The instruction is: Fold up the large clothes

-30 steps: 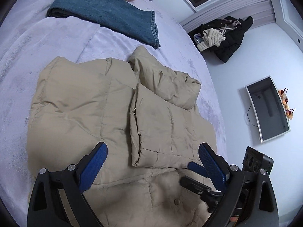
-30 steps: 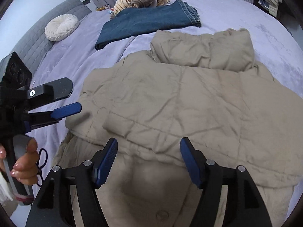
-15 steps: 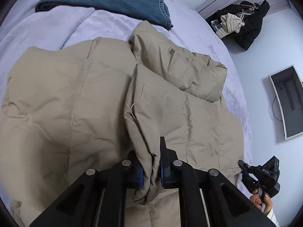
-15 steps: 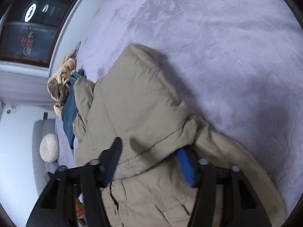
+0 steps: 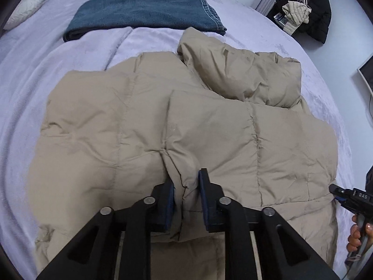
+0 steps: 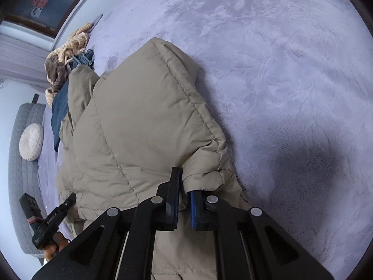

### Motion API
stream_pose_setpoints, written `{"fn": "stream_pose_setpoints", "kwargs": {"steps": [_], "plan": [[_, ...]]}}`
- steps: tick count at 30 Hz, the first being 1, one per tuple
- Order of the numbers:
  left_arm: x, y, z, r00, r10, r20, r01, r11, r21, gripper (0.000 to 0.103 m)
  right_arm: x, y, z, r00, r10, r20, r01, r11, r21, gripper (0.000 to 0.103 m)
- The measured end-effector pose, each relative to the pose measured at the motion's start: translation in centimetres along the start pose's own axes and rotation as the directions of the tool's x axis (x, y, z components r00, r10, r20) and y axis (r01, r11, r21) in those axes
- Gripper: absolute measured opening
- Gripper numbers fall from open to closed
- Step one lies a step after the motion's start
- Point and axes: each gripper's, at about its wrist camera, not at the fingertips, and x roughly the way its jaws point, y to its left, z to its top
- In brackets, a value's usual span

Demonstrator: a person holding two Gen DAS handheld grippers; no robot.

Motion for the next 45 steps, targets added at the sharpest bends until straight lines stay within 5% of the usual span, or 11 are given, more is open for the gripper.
{"fn": "stream_pose_setpoints", "kwargs": {"steps": [3,6,8,9,10,20,30,32,33,34,45], "plan": [[-2.6,0.7,0.2,0.998,0.022,0.051,-0.022,1.0,0.01,0.032,-2.5,1.0,-1.0,1.0,-0.012,0.022,0.015,0.994,-0.105,0.064],[-4.5,0.9,1.0,0.996,0.003,0.091,-0.004,1.0,0.011,0.032,-5.2,1.9,-1.3,0.989,-0.07,0.133,0.094,0.978,-0.187,0.065],[-4.9,0.3,1.8,0.994,-0.027,0.106,0.024,0.999,0.032,0.032,-6.0,2.2,-0.3,0.977,-0.087,0.195,0.126,0.972,-0.198,0.054],[-4.7,-0.1,2.2,0.994,-0.034,0.108,0.029,0.999,0.044,0.032,-5.9,2.2,0.7,0.978,-0.078,0.195,0.115,0.975,-0.19,0.014],[-4.3,-0.6,2.4,0.994,-0.038,0.103,0.032,0.998,0.055,0.032,-5.5,2.3,1.5,0.98,-0.071,0.185,0.104,0.979,-0.175,0.002],[4.4,-1.4,2.1,0.999,0.03,0.017,-0.031,0.997,0.076,0.032,3.4,1.4,4.9,0.985,-0.145,0.092,0.16,0.97,-0.182,0.0],[-1.4,-1.6,0.9,0.99,0.135,0.026,-0.137,0.988,0.069,0.032,-1.3,1.9,2.8,0.992,-0.103,0.073,0.113,0.983,-0.146,0.003],[-2.8,-1.6,0.0,0.99,0.144,0.011,-0.144,0.987,0.064,0.086,-2.3,2.0,1.5,0.994,-0.096,0.05,0.102,0.984,-0.145,0.016],[-3.6,-1.7,-0.6,0.988,0.155,0.018,-0.155,0.986,0.056,0.099,-2.8,1.9,0.6,0.995,-0.095,0.038,0.1,0.985,-0.144,0.04],[-4.7,-1.8,-1.2,0.986,0.159,0.041,-0.161,0.986,0.047,0.103,-3.3,1.9,-0.2,0.996,-0.089,0.027,0.092,0.986,-0.141,0.06],[-9.4,-3.8,-8.0,0.981,0.181,-0.067,-0.18,0.983,0.028,0.103,-6.5,1.6,-7.4,0.992,-0.105,-0.067,0.095,0.985,-0.143,0.077]]}}
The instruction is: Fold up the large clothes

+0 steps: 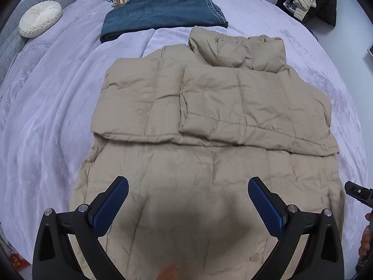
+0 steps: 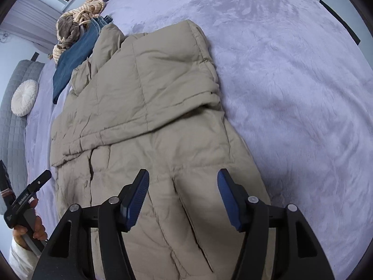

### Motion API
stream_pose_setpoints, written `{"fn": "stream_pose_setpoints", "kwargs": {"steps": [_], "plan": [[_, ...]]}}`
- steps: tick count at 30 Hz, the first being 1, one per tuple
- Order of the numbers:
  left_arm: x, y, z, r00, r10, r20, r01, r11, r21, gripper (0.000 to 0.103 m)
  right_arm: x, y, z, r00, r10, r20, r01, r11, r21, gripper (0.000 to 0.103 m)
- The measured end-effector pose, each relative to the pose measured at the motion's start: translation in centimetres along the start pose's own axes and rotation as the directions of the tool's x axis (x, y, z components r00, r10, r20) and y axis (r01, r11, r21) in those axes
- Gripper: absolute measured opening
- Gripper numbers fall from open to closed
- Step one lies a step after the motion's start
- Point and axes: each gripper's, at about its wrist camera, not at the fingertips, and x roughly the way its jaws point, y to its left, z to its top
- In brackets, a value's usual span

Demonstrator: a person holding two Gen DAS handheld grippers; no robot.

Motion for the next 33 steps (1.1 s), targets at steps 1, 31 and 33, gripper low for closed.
{"fn": "stream_pose_setpoints", "kwargs": {"steps": [1,31,33], "plan": [[-0.2,-0.2,-0.7,1.0,-0.004,-0.018,0.004,1.0,0.0,0.103,-0.4,0.1,-0.6,1.0,0.006,-0.002,-0.006,1.0,-0.004,0.081],[-5.0,4.2,-13.6,0.987,-0.035,-0.155,0.017,0.994,-0.112,0.103,-2.3,2.6,-11.7,0.995,0.071,-0.066,-0.069,0.997,0.042,0.103],[-4.9,5.6,-14.8,0.985,-0.05,-0.164,0.03,0.992,-0.121,0.103,-2.0,2.4,-13.0,0.994,0.075,-0.074,-0.069,0.995,0.076,0.103]]}}
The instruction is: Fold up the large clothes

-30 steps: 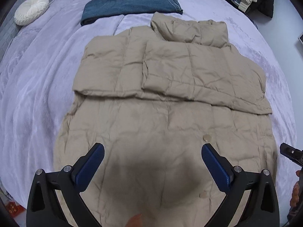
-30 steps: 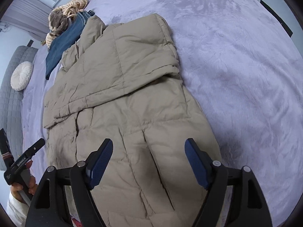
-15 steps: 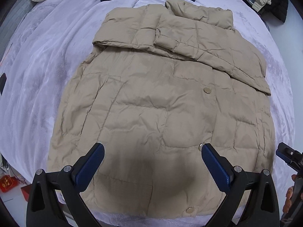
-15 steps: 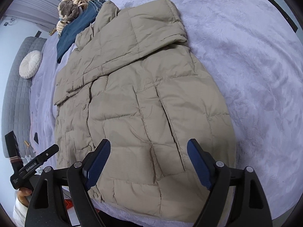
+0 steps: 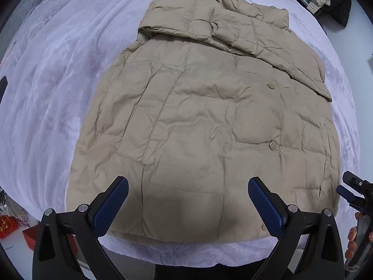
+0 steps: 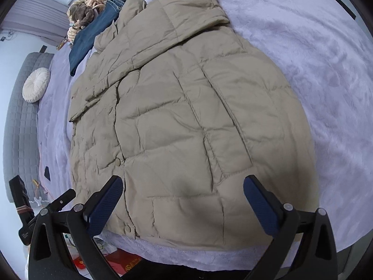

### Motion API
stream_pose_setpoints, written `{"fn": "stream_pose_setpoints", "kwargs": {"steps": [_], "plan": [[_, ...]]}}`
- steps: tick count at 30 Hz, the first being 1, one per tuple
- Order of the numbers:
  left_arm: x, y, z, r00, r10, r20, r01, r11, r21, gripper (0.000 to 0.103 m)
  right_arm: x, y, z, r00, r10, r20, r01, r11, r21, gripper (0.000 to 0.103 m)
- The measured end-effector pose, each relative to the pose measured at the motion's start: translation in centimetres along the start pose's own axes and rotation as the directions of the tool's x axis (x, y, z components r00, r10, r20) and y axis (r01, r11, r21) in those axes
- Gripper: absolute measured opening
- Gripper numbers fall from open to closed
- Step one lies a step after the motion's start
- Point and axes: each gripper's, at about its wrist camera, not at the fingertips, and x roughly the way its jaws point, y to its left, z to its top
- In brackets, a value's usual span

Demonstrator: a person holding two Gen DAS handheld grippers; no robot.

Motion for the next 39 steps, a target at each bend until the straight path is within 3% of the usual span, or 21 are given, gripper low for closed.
{"fn": "stream_pose_setpoints", "kwargs": {"steps": [9,14,19,24,27,28,32,33,34,35,36,37,39], "plan": [[1.0,7.6,-4.2,0.991,-0.121,-0.059,0.114,0.988,-0.1,0.103,-0.3,-3.8,-5.5,0.999,0.031,0.012,-0.032,0.977,0.209,0.103],[2.1,11.0,-6.5,0.974,-0.21,-0.083,0.19,0.961,-0.199,0.103,-0.2,-6.6,-7.6,0.996,0.083,0.033,-0.09,0.931,0.354,0.103],[4.2,11.9,-7.3,0.938,-0.332,-0.103,0.296,0.918,-0.262,0.102,1.0,-8.4,-8.6,0.987,0.155,0.05,-0.161,0.881,0.446,0.103],[4.9,11.6,-6.2,0.934,-0.355,-0.033,0.33,0.897,-0.295,0.102,2.2,-9.6,-9.0,0.972,0.216,0.094,-0.233,0.822,0.52,0.103],[5.1,11.3,-5.1,0.924,-0.382,-0.003,0.362,0.879,-0.311,0.086,2.3,-9.8,-8.5,0.956,0.255,0.148,-0.294,0.788,0.541,0.103],[5.2,11.2,-4.8,0.923,-0.385,0.002,0.367,0.876,-0.312,0.076,2.5,-9.9,-8.3,0.947,0.274,0.168,-0.321,0.772,0.548,0.103],[5.4,10.6,-3.8,0.926,-0.377,0.003,0.362,0.889,-0.279,0.018,3.2,-10.2,-8.1,0.93,0.309,0.2,-0.366,0.713,0.598,0.099],[5.1,10.8,-3.7,0.926,-0.378,0.014,0.368,0.889,-0.272,0.017,3.4,-10.2,-8.1,0.924,0.321,0.206,-0.378,0.7,0.606,0.088],[4.8,10.9,-3.5,0.923,-0.384,0.028,0.377,0.886,-0.269,0.017,3.6,-10.3,-8.2,0.919,0.335,0.21,-0.39,0.684,0.616,0.071],[4.3,11.2,-3.5,0.921,-0.387,0.041,0.384,0.885,-0.262,0.014,3.8,-10.4,-8.4,0.915,0.344,0.21,-0.396,0.673,0.625,0.063],[3.8,11.4,-3.3,0.92,-0.388,0.052,0.388,0.887,-0.249,0.013,3.9,-10.4,-8.6,0.913,0.349,0.211,-0.4,0.666,0.629,0.042],[3.2,11.3,-3.1,0.92,-0.386,0.063,0.389,0.891,-0.235,0.013,4.0,-10.3,-8.7,0.918,0.34,0.206,-0.39,0.672,0.629,0.012],[2.0,11.4,-2.7,0.919,-0.386,0.085,0.395,0.896,-0.204,0.013,3.6,-9.9,-8.5,0.93,0.309,0.2,-0.364,0.702,0.612,0.008]]}}
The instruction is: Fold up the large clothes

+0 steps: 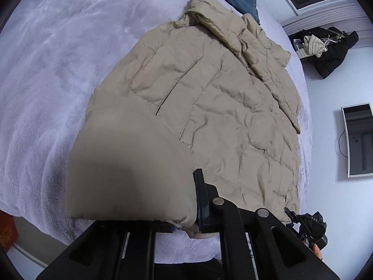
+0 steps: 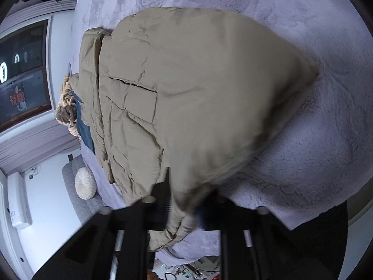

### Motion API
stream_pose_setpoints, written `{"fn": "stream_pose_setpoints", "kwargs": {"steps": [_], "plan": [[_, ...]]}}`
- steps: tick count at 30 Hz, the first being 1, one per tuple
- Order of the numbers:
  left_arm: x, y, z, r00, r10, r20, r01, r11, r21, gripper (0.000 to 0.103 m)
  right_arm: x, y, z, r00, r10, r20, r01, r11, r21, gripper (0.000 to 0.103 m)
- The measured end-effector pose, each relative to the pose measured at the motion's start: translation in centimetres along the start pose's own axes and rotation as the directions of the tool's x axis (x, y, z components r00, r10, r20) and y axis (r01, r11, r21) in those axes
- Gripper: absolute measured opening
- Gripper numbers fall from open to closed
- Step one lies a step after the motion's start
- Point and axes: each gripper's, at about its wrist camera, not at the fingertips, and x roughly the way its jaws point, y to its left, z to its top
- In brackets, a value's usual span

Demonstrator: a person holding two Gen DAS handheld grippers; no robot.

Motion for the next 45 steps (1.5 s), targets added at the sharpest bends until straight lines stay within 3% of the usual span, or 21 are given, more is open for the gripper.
{"fn": "stream_pose_setpoints", "kwargs": {"steps": [6,12,22,28,31,34,41,45], "plan": [[-3.5,-3.0,2.1,0.996,-0.043,0.08,0.035,0.995,0.093,0.013,-1.5,4.3,-0.4,0.998,-0.04,0.04,0.047,0.981,-0.189,0.006],[-6.8,-6.9,5.6,0.982,-0.068,0.175,0.034,0.981,0.189,0.013,-3.0,11.2,0.6,0.995,-0.052,0.08,0.078,0.924,-0.375,0.006],[-7.9,-14.4,15.9,0.935,-0.051,0.352,-0.034,0.972,0.231,0.013,-2.3,27.1,6.3,0.991,-0.041,0.124,0.113,0.741,-0.662,0.006],[-4.2,-17.7,23.7,0.907,0.039,0.42,-0.138,0.969,0.206,0.013,2.5,35.9,11.6,0.989,-0.08,0.128,0.15,0.633,-0.76,0.005],[-0.7,-17.5,27.2,0.906,0.099,0.413,-0.185,0.967,0.174,0.013,6.1,38.3,13.8,0.982,-0.122,0.144,0.188,0.593,-0.783,0.005],[3.3,-16.6,29.9,0.909,0.15,0.39,-0.227,0.961,0.16,0.013,10.0,38.8,16.1,0.977,-0.151,0.149,0.21,0.591,-0.779,0.005],[11.8,-14.2,33.7,0.917,0.219,0.332,-0.291,0.939,0.185,0.013,17.4,36.3,20.7,0.975,-0.169,0.146,0.222,0.66,-0.718,0.005],[14.3,-13.5,34.6,0.914,0.233,0.332,-0.308,0.931,0.195,0.013,19.4,35.2,22.1,0.982,-0.138,0.132,0.191,0.693,-0.695,0.006]]}}
